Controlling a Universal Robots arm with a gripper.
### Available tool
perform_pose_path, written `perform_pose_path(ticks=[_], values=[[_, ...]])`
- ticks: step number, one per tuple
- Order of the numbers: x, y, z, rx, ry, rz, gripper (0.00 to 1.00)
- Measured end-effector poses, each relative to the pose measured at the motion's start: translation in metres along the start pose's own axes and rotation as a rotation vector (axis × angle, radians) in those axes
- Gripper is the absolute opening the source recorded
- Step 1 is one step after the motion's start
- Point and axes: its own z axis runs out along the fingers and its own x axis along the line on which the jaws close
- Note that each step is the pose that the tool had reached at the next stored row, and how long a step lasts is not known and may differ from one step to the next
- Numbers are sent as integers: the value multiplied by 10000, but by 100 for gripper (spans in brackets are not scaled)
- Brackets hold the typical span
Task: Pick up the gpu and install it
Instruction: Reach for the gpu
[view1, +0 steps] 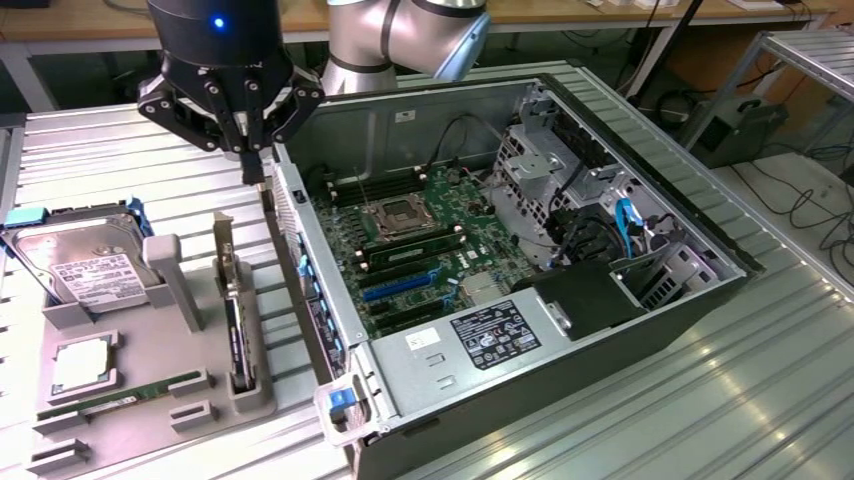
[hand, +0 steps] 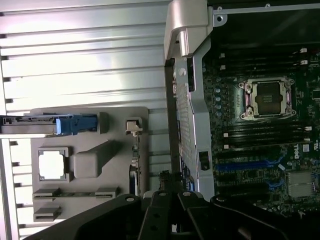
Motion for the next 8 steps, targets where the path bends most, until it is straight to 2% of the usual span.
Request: perform_pose_path(ticks=[8], values=[[-1, -13, 0, 0, 0, 0, 11]])
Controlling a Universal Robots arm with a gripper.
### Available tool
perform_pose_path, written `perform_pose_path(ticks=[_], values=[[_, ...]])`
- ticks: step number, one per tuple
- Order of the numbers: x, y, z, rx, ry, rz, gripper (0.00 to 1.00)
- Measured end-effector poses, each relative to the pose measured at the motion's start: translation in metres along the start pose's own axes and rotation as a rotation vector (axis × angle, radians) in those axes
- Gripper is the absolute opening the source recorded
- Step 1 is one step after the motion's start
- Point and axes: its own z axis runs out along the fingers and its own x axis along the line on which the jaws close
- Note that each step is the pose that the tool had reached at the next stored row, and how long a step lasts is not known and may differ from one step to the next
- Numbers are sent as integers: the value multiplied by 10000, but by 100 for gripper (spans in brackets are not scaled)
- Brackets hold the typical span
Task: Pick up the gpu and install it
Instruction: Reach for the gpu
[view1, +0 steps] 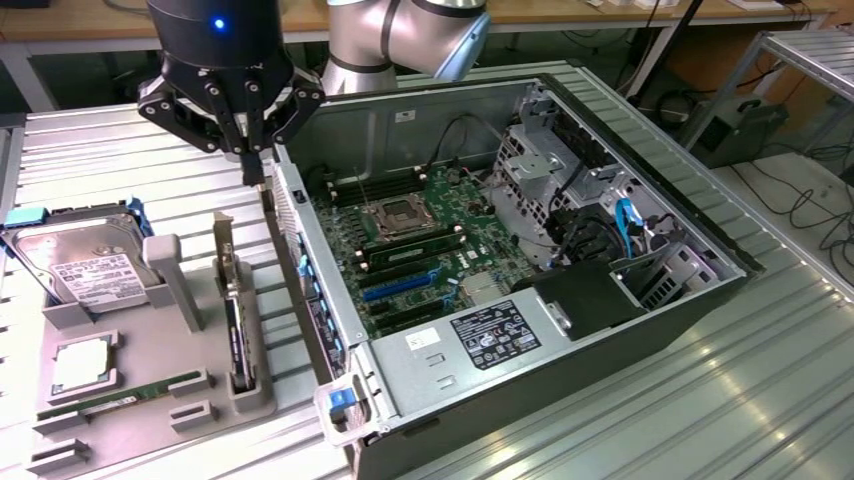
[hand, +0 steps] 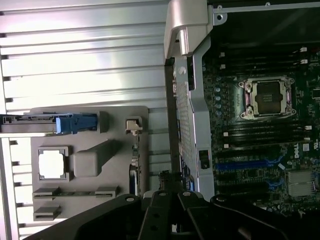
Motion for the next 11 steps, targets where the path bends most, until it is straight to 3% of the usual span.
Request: perform_pose_path(ticks=[11], values=[[-2, -23, 0, -4, 0, 0, 11]])
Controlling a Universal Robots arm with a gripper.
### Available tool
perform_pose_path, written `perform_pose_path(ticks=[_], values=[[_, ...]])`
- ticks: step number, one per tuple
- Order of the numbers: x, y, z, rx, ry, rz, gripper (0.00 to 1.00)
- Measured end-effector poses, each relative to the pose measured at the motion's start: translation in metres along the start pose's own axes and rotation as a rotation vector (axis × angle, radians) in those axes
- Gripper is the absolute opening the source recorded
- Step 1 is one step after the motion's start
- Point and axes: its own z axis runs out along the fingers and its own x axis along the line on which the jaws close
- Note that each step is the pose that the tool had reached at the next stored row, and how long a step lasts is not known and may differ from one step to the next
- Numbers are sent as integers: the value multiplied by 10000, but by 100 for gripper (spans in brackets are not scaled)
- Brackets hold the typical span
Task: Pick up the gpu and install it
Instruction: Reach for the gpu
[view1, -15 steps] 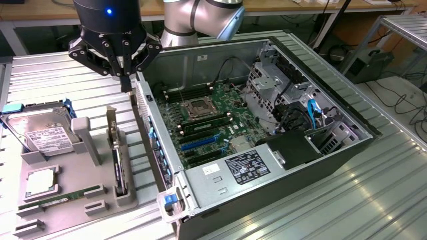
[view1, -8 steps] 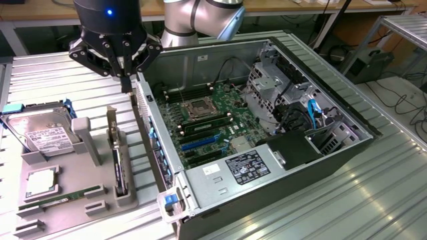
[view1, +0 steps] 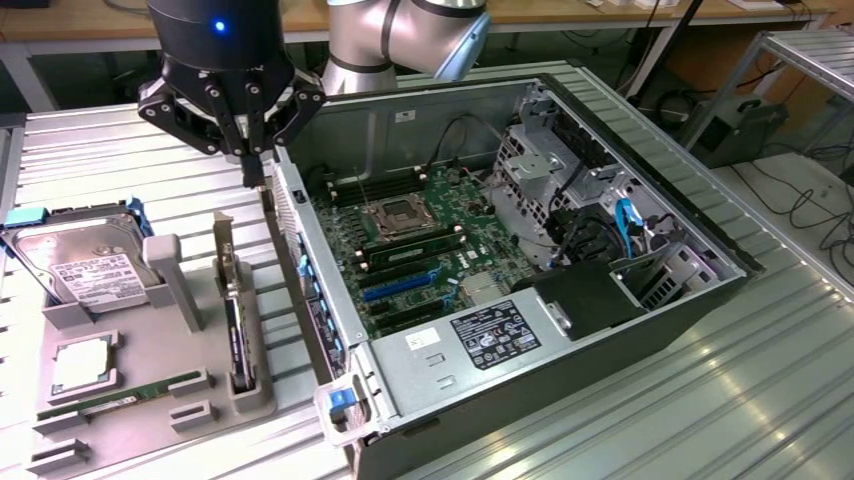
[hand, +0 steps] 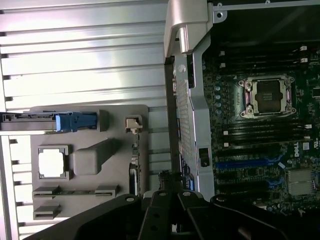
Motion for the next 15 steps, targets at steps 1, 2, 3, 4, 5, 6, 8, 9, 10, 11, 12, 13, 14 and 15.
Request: perform_pose_path(ticks=[1, 2, 3, 4, 5, 6, 8, 9, 10, 11, 12, 13, 14, 15], values=[[0, 0, 0, 0, 0, 0, 11], [0, -1, 0, 0, 0, 0, 11], [0, -1, 0, -1, 0, 0, 11], [0, -1, 0, 0, 0, 0, 11], [0, -2, 0, 0, 0, 0, 11], [0, -3, 1, 0, 0, 0, 11], [-2, -38, 6, -1, 0, 0, 11], [-6, -85, 7, 0, 0, 0, 11], [-10, -134, 7, 0, 0, 0, 11], [-13, -175, 6, -1, 0, 0, 11], [-15, -196, 5, 0, 0, 0, 11], [-17, -226, 5, 0, 0, 0, 11], [-18, -240, 4, 0, 0, 1, 11], [-18, -242, 4, 1, 0, 1, 11]])
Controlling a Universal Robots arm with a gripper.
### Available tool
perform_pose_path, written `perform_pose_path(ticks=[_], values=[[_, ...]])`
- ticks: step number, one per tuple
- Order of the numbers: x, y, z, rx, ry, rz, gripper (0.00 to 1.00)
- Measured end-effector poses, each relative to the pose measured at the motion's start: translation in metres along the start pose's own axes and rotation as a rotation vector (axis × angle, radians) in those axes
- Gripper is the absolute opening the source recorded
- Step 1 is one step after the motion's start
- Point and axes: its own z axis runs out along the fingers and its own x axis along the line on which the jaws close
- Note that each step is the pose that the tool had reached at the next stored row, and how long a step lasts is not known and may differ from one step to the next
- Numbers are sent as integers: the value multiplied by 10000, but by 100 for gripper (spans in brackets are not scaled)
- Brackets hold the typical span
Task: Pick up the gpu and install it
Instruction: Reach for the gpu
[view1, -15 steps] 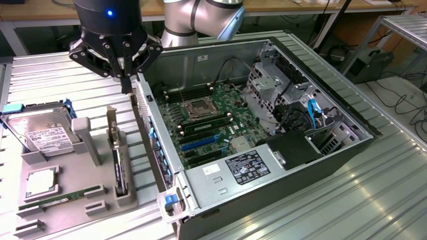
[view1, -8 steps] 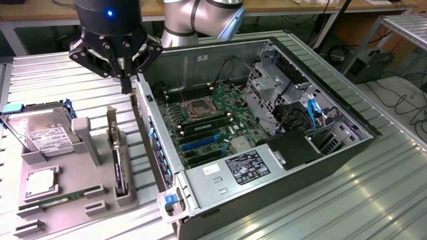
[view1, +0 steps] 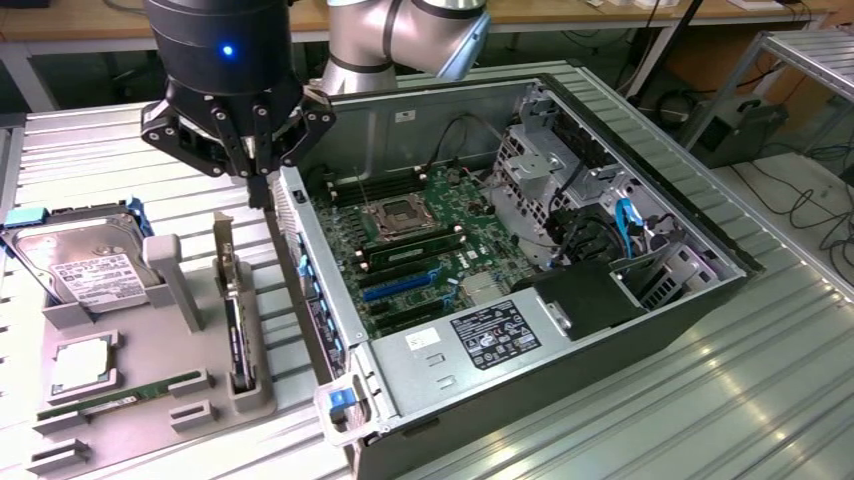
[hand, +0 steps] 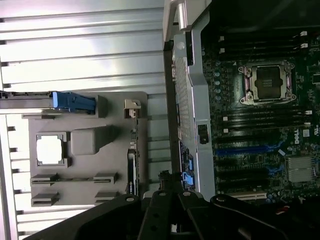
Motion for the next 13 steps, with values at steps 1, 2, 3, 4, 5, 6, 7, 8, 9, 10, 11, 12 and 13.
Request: perform_pose_path(ticks=[1, 2, 3, 4, 5, 6, 7, 8, 9, 10, 11, 12, 13], values=[[0, -1, 1, -1, -1, -1, 11], [-2, -21, 1, -1, -1, -1, 11], [-3, -39, 2, -1, -1, -1, 11], [-3, -40, 2, -2, -1, -1, 11], [-3, -41, 2, -1, 0, -1, 11], [-3, -43, 2, -1, 0, -1, 11], [-4, -45, 2, 0, 0, -1, 11], [-4, -46, 2, -1, 0, -1, 11], [-4, -48, 2, -1, -1, -1, 11], [-4, -50, 2, -1, 0, -1, 11], [-4, -53, 2, -1, -1, -1, 11], [-5, -58, 2, 0, 0, -1, 11], [-5, -61, 2, -1, -1, -1, 11]])
